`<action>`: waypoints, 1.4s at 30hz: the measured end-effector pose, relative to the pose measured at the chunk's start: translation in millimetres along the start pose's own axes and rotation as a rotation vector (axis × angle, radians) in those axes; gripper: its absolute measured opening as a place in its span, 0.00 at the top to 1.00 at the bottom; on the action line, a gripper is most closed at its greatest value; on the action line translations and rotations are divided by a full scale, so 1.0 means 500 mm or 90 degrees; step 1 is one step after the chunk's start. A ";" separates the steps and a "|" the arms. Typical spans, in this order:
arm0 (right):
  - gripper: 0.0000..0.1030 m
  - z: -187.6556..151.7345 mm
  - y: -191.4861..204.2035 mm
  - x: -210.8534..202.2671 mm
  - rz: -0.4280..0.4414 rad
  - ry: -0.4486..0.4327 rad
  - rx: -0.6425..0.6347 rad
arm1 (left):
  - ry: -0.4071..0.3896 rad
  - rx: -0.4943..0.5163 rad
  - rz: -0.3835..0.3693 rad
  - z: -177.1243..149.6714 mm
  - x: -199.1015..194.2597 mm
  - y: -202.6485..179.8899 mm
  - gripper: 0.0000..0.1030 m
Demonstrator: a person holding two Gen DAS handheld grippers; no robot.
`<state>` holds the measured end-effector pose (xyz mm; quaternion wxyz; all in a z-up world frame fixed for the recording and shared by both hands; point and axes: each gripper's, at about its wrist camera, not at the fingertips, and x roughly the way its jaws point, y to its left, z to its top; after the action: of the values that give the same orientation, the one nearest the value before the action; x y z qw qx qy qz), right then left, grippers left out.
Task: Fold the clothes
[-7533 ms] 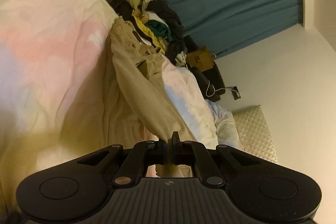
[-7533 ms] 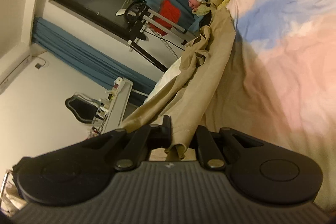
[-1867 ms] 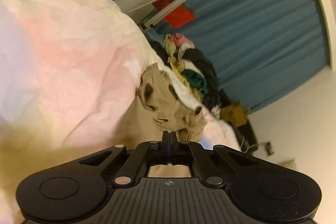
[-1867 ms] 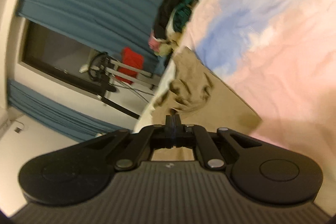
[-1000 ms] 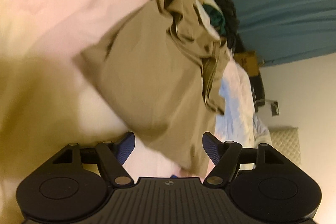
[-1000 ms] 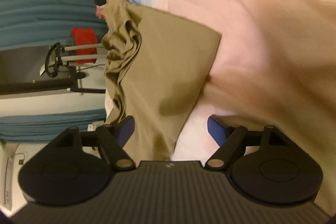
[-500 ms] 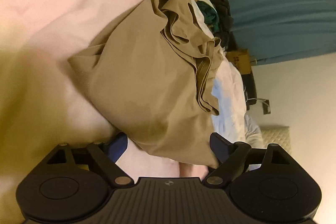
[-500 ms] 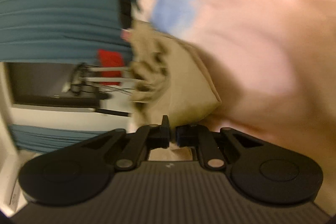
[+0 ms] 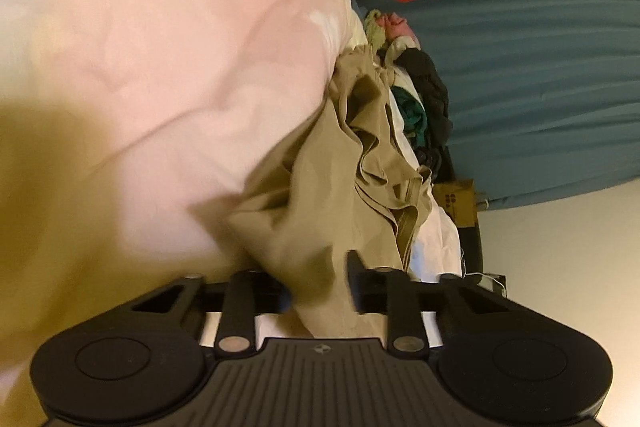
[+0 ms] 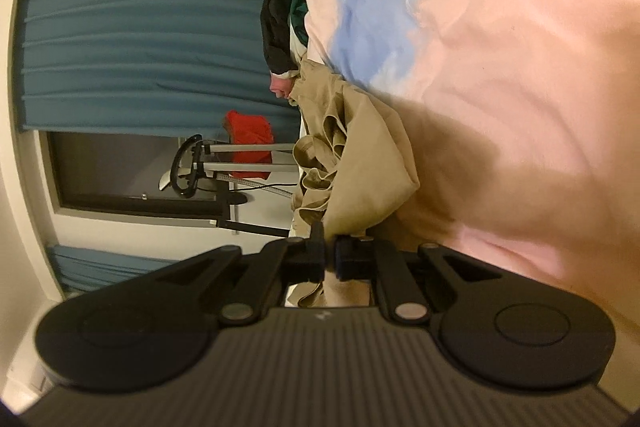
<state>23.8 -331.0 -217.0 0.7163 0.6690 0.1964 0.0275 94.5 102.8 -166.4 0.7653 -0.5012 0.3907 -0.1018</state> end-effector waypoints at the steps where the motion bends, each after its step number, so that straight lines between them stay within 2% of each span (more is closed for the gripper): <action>1: 0.93 0.000 0.002 0.000 -0.001 -0.001 -0.005 | -0.001 0.001 0.001 0.000 0.001 -0.001 0.89; 6: 0.93 -0.008 0.015 -0.017 0.001 0.003 -0.023 | -0.005 0.032 0.014 0.007 -0.024 -0.025 0.95; 10: 0.93 -0.029 0.056 -0.057 0.017 -0.002 -0.068 | -0.014 0.067 -0.014 0.008 -0.082 -0.063 0.96; 14: 0.93 -0.049 0.111 -0.122 0.027 -0.012 -0.114 | -0.009 0.110 -0.040 -0.003 -0.171 -0.118 0.96; 18: 0.93 -0.077 0.146 -0.207 0.031 0.003 -0.124 | 0.002 0.139 -0.043 -0.034 -0.268 -0.154 0.96; 22: 0.93 -0.118 0.153 -0.314 0.044 0.038 -0.100 | 0.036 0.149 -0.043 -0.065 -0.358 -0.162 0.96; 26: 0.93 -0.135 0.150 -0.375 0.025 0.037 -0.096 | 0.060 0.153 -0.040 -0.094 -0.414 -0.166 0.96; 28: 0.93 -0.125 0.154 -0.359 0.003 0.035 -0.093 | 0.060 0.156 -0.027 -0.094 -0.401 -0.175 0.96; 31: 0.92 -0.093 0.167 -0.294 -0.032 0.029 -0.084 | 0.050 0.142 0.001 -0.070 -0.342 -0.197 0.96; 37: 0.91 -0.008 0.167 -0.123 -0.115 -0.008 -0.070 | 0.025 0.146 0.060 -0.014 -0.155 -0.252 0.95; 42: 0.90 0.050 0.123 -0.013 -0.159 -0.021 -0.055 | 0.045 0.171 0.076 0.025 -0.016 -0.255 0.95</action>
<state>39.5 -350.2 -154.9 0.7455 0.6083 0.2646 -0.0644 127.8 54.9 -52.3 0.8158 -0.3664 0.4297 -0.1250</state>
